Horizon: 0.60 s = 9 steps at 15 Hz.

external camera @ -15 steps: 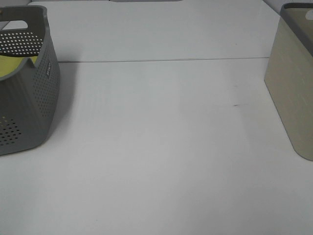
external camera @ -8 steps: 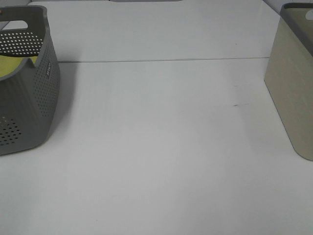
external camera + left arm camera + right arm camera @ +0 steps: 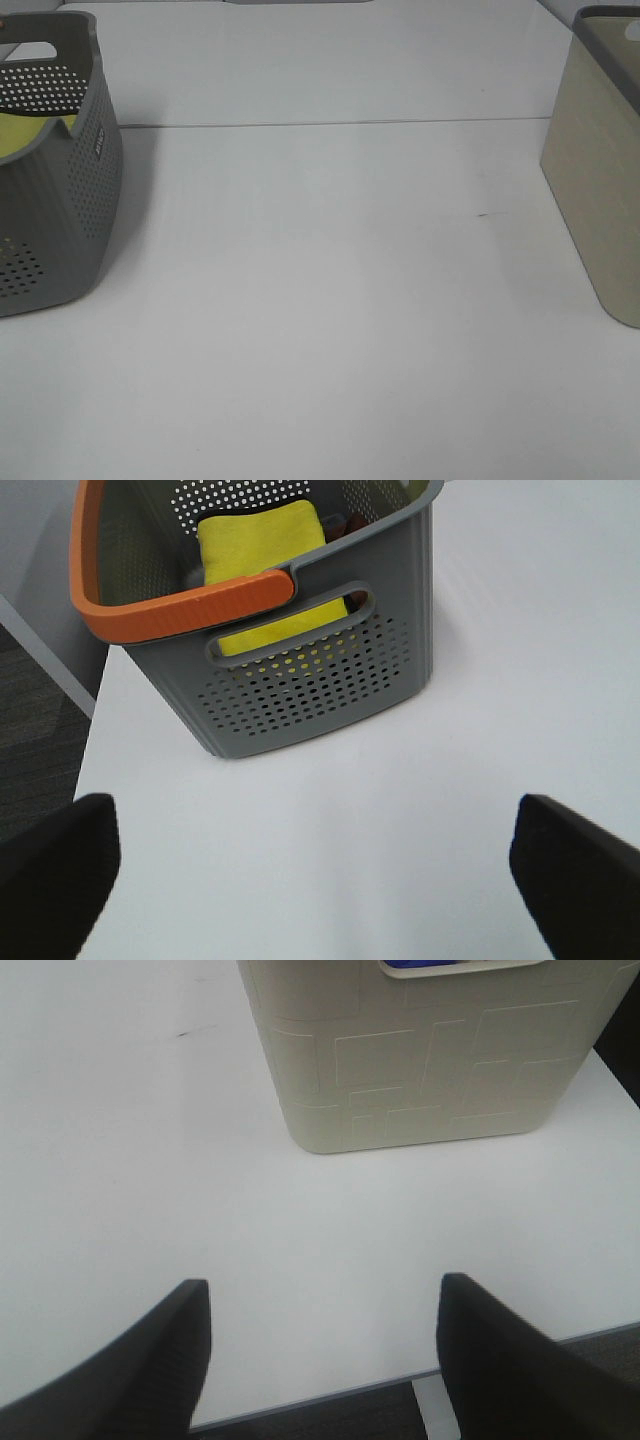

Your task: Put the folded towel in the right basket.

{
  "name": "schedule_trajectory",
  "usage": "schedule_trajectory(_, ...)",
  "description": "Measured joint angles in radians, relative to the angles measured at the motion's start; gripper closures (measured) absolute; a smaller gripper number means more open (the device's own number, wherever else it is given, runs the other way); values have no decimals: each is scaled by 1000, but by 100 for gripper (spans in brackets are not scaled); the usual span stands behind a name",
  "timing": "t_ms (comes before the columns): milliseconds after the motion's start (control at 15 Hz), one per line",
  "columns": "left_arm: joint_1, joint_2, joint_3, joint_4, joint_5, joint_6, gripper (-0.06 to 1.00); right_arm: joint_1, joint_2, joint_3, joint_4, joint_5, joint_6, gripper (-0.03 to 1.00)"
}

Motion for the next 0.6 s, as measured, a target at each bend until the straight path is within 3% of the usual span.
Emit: schedule_trajectory(600,0,0,0,0,0,0,-4,0,0,0,0,0,0,32)
